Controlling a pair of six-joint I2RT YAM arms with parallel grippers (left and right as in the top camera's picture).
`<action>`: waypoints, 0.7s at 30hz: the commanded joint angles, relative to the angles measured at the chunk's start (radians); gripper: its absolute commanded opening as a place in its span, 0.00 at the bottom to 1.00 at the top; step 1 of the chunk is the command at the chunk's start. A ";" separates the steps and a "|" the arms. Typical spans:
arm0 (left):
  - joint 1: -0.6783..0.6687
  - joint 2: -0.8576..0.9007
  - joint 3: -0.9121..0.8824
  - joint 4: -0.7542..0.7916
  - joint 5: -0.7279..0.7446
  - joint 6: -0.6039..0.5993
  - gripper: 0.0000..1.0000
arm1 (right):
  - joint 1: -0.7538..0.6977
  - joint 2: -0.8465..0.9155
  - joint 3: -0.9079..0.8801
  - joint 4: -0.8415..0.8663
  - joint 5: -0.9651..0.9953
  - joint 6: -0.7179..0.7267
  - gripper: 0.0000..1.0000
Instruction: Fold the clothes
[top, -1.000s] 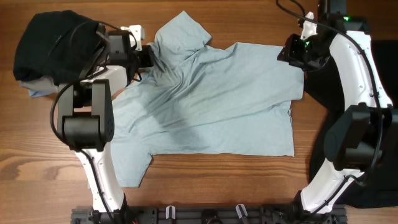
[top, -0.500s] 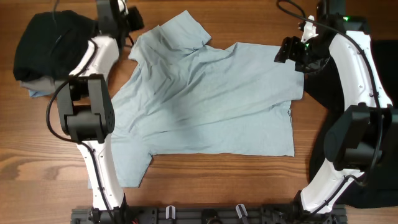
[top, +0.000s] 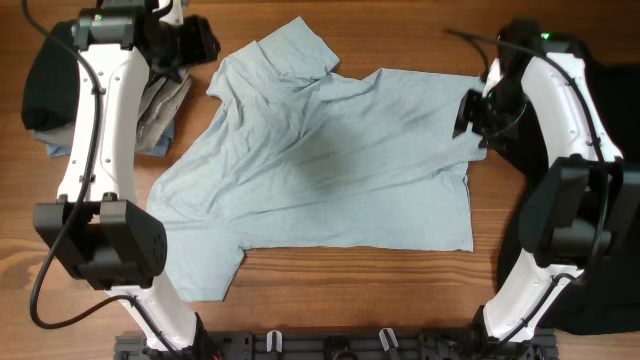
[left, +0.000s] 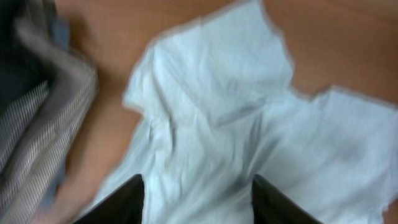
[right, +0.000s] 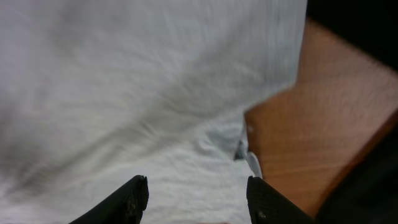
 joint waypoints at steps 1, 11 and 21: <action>0.009 0.008 -0.002 -0.108 0.008 0.078 0.44 | -0.025 0.003 -0.120 0.018 0.003 -0.053 0.60; 0.011 -0.232 -0.002 -0.252 -0.031 0.075 0.62 | -0.027 -0.278 -0.593 0.094 -0.049 -0.027 0.78; 0.033 -0.301 -0.004 -0.340 -0.047 0.074 0.73 | -0.027 -0.365 -0.926 0.433 -0.071 0.267 0.71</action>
